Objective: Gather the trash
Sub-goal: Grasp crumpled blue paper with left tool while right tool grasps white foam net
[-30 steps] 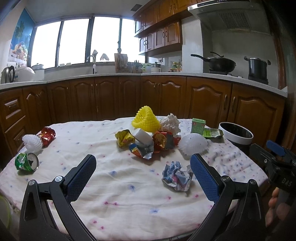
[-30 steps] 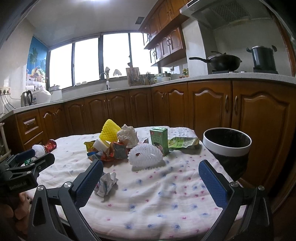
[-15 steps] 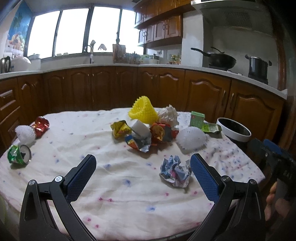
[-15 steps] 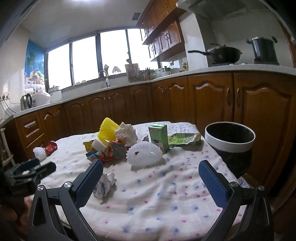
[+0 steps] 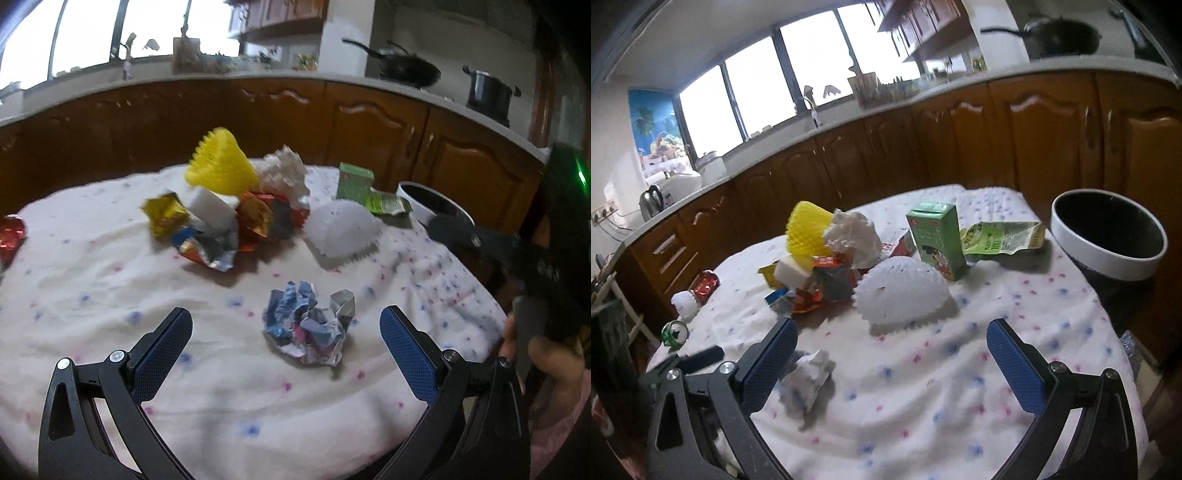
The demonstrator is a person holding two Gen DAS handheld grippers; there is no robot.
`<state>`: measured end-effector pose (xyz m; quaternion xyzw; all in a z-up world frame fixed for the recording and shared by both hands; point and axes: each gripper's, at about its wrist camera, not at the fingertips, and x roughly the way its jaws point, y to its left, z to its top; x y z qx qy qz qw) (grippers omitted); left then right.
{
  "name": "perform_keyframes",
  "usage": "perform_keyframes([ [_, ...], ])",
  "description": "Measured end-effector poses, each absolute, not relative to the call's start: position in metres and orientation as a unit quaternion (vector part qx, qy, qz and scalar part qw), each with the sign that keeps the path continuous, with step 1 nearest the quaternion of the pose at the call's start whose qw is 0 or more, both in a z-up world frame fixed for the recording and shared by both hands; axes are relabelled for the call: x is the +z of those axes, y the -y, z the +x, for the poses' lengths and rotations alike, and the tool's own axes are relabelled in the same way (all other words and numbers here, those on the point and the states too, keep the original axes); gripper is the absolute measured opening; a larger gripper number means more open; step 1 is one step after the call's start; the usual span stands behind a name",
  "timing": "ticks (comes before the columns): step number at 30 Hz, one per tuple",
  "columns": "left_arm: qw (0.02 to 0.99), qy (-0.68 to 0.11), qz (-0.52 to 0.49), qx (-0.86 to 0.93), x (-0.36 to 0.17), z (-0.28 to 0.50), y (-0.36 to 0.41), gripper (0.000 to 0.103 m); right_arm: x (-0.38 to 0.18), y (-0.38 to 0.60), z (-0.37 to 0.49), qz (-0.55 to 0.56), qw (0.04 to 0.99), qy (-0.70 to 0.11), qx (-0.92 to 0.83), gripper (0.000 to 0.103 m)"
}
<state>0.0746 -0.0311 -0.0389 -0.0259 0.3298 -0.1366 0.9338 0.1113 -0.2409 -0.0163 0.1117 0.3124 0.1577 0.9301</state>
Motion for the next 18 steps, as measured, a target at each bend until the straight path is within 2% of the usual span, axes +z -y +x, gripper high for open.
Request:
perform_keyframes([
  [5,0.919,-0.362,-0.027,-0.150,-0.051,0.099,0.039,0.095,-0.027,0.241,0.154,0.119,0.917,-0.348,0.157,0.088],
  [9,0.913,-0.376,-0.022,-0.159,-0.058,0.107,0.044,0.092,-0.037,0.242,0.177,0.128,0.906,-0.371,0.160,0.086],
  [14,0.903,-0.395,-0.022,-0.164,-0.068,0.118,0.044,0.082,-0.050,0.237,0.202,0.124,0.896,-0.397,0.159,0.084],
  [15,0.902,-0.398,-0.025,-0.165,-0.070,0.120,0.043,0.077,-0.053,0.235,0.206,0.121,0.894,-0.400,0.159,0.082],
  [18,0.897,-0.406,-0.028,-0.172,-0.073,0.126,0.042,0.056,-0.060,0.232,0.215,0.120,0.890,-0.410,0.162,0.052],
])
